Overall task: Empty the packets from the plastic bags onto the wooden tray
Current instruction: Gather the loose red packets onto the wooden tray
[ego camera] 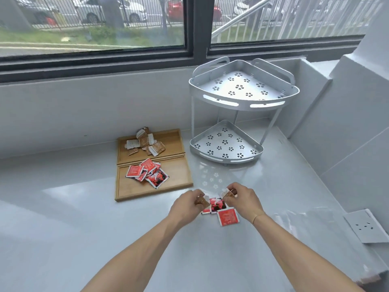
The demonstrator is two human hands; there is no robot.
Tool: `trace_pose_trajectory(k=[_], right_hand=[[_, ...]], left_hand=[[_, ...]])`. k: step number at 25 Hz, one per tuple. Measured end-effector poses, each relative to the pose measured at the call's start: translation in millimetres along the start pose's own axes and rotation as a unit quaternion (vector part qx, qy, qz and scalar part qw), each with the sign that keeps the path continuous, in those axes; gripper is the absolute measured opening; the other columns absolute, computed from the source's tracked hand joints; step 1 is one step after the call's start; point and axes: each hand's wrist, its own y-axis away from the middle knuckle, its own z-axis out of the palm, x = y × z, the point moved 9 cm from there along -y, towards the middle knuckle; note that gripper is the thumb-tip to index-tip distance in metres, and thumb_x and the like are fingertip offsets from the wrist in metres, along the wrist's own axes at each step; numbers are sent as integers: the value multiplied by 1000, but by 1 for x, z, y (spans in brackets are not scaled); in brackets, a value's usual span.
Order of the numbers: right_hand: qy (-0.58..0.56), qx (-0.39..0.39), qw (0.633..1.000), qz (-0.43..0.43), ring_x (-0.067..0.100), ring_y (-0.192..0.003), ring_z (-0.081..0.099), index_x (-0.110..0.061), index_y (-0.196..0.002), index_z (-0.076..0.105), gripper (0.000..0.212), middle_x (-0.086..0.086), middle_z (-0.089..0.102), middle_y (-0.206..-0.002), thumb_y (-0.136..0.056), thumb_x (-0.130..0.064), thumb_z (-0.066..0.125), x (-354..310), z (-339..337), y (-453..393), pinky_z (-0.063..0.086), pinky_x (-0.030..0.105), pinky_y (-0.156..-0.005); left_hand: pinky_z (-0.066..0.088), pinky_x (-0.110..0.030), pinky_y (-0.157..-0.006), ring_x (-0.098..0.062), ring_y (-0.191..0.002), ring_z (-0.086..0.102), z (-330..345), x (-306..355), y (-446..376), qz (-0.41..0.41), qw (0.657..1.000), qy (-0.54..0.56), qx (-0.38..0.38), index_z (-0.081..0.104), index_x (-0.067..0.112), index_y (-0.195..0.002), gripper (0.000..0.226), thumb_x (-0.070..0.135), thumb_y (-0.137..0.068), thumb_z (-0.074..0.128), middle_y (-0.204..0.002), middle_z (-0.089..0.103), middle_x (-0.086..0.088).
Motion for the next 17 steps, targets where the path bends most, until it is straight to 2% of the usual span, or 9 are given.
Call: trace_pose_trajectory(k=[4,7,11,15,17], right_hand=[[8,-49,998,-43,21,-80,68,-24,-94,66,17,-4,71,-89,-77,-25,70,-56,46,-6,56,38,-76],[19,-73,995,-68,21,-81,67,-27,-90,67,19,-4,72,-85,-73,-19,69,-94,72,-17,54,37,-75],[40,-97,990,-92,22,-81,65,-28,-92,68,20,0,72,-85,-74,-20,70,-132,98,-38,51,32,-71],[108,-88,982,-124,25,-87,63,-27,-93,66,16,3,71,-92,-77,-25,68,-162,108,-73,51,35,-74],[145,-76,977,-136,26,-89,63,-27,-94,65,17,3,72,-94,-78,-27,66,-176,108,-94,51,34,-73]], left_hand=[[53,-40,-83,-23,-98,63,-49,-55,23,-51,997,53,30,63,26,-107,29,24,-79,65,-105,69,0],[54,-41,-78,-21,-92,65,-79,-92,33,-89,992,80,48,62,28,-99,25,22,-75,67,-96,72,3],[55,-34,-77,-13,-88,66,-113,-124,30,-113,989,84,50,65,31,-90,17,22,-76,68,-85,71,14],[55,-40,-82,-22,-95,65,-154,-143,2,-116,991,48,53,64,24,-94,16,20,-79,66,-98,70,0],[55,-38,-80,-22,-95,64,-176,-150,-18,-123,990,29,60,63,27,-95,16,24,-80,68,-101,69,0]])
